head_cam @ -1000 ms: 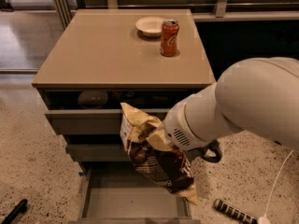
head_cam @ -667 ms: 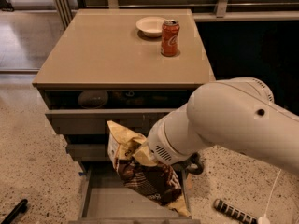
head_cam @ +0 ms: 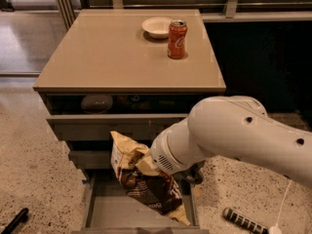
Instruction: Place brown chip bag into bottom drawer
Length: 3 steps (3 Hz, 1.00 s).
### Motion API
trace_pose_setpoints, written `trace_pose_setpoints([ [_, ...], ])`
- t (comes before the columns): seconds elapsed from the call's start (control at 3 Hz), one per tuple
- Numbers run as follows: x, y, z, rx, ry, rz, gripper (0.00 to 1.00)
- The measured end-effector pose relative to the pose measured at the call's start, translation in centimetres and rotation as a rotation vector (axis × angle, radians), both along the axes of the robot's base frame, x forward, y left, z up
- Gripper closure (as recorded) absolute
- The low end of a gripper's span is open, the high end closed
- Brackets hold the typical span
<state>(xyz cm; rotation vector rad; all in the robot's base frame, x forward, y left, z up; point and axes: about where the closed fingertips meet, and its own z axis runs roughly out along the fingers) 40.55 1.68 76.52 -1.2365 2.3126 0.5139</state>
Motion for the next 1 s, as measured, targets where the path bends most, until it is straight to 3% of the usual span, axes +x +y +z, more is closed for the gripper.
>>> trace_pose_setpoints([
  [0.67, 2.7, 2.9, -7.2, 0.059, 0.081, -0.011, 1.00],
  [1.0, 2.7, 2.9, -7.2, 0.059, 0.081, -0.011, 1.00],
])
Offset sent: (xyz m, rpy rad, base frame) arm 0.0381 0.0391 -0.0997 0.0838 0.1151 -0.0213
